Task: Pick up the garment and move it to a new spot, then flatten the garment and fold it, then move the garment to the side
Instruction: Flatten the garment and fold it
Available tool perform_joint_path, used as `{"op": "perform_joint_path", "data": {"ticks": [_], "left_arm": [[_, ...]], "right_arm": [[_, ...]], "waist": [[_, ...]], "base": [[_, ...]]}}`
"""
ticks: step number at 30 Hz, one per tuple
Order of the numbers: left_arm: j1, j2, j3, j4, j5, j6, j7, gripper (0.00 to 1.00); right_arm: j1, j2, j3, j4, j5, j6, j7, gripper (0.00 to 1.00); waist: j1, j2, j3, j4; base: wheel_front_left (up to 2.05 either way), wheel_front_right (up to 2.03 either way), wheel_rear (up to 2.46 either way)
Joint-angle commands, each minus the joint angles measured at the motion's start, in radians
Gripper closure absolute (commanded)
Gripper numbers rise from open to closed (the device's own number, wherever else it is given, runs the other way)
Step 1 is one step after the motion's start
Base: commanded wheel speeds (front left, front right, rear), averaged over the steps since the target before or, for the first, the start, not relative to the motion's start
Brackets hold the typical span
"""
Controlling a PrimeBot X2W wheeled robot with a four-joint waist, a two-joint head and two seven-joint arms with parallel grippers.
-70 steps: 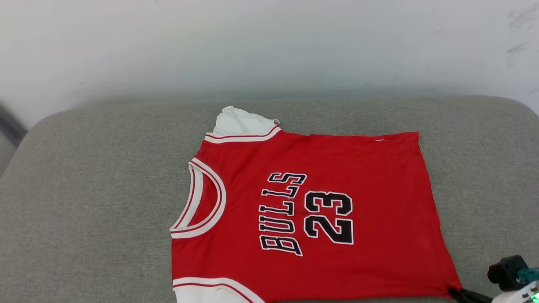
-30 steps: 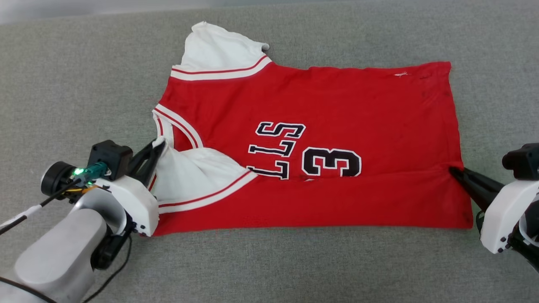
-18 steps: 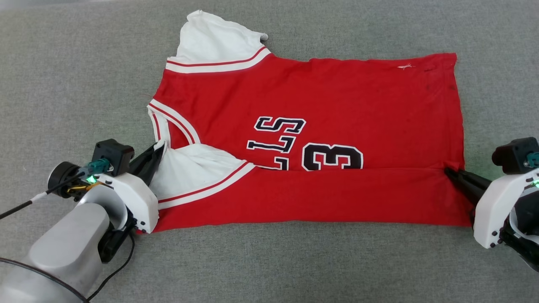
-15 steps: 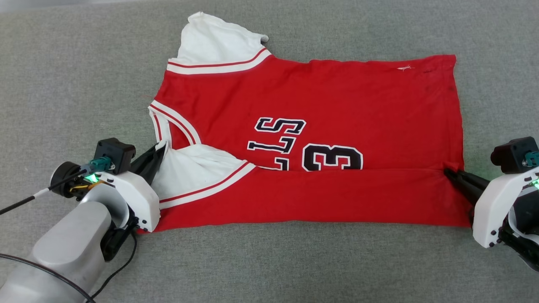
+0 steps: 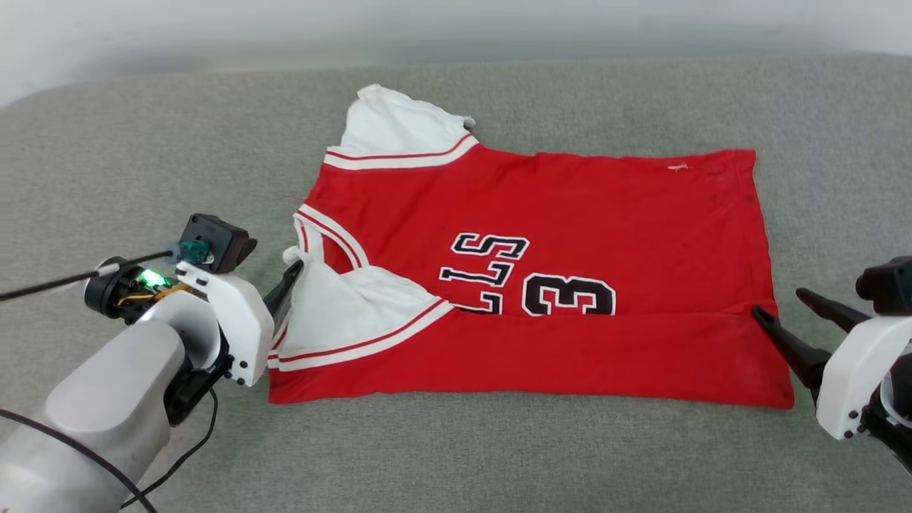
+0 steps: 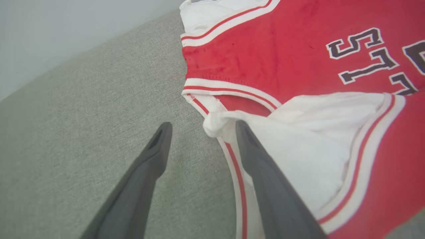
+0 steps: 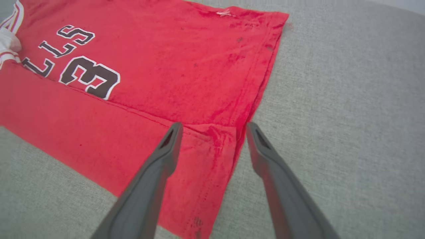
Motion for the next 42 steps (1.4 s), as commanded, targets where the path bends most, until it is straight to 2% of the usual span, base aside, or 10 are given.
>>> {"op": "perform_joint_path", "data": {"ticks": [1, 4, 8, 13, 18, 22, 38, 39, 40, 42], "left_arm": [[-0.013, 0.015, -0.008, -0.028, -0.012, -0.008, 0.046, 0.00], [-0.044, 0.046, -0.022, -0.093, -0.031, -0.021, 0.156, 0.00], [-0.083, 0.096, -0.048, -0.181, -0.085, -0.041, 0.355, 0.00], [-0.109, 0.142, -0.072, -0.275, -0.218, -0.053, 0.599, 0.00], [-0.109, 0.176, -0.120, -0.330, -0.313, -0.058, 0.796, 0.00], [-0.098, 0.176, -0.145, -0.318, -0.347, -0.058, 0.865, 0.00], [-0.037, 0.086, -0.226, -0.116, -0.361, -0.056, 0.883, 0.00], [-0.037, 0.081, -0.230, -0.115, -0.361, -0.057, 0.876, 0.64], [-0.037, 0.075, -0.236, -0.117, -0.364, -0.058, 0.872, 1.00], [-0.054, 0.073, -0.250, -0.154, -0.365, -0.059, 0.853, 1.00]], "right_arm": [[0.021, 0.000, -0.012, -0.015, -0.010, -0.001, 0.005, 0.00], [0.048, 0.000, -0.032, -0.038, -0.020, -0.001, 0.018, 0.00], [0.072, 0.012, -0.057, -0.062, -0.038, -0.001, 0.030, 0.00], [0.094, 0.033, -0.071, -0.086, -0.058, -0.001, 0.047, 0.00], [0.094, 0.048, -0.076, -0.102, -0.068, -0.001, 0.066, 0.00], [0.078, 0.060, -0.070, -0.111, -0.071, -0.001, 0.079, 0.00], [-0.005, 0.079, -0.040, -0.090, -0.073, -0.001, 0.071, 0.00], [-0.009, 0.074, -0.038, -0.089, -0.075, -0.001, 0.071, 0.00], [-0.015, 0.067, -0.036, -0.088, -0.078, -0.001, 0.072, 0.00], [-0.043, 0.041, -0.032, -0.098, -0.086, -0.001, 0.083, 0.00]], "waist": [[0.0000, 0.0000, -0.032, 0.017], [0.0000, 0.0000, -0.050, 0.023], [0.0000, 0.0000, -0.062, 0.025], [0.0000, 0.0000, -0.067, 0.021], [0.0000, 0.0000, -0.061, 0.009], [0.0000, 0.0000, -0.045, -0.006], [0.0000, 0.0000, 0.022, -0.054], [0.0000, 0.0000, 0.021, -0.054], [0.0000, 0.0000, 0.017, -0.053], [0.0000, 0.0000, -0.002, -0.049]], "base": [[0.00, 0.00, 0.00], [0.00, 0.00, 0.00], [0.00, 0.00, 0.00], [0.00, 0.00, 0.00], [0.00, 0.00, 0.00], [0.00, 0.00, 0.00], [0.00, 0.00, 0.00], [0.00, 0.00, 0.00], [0.00, 0.00, 0.00], [0.00, 0.00, 0.00]]}}
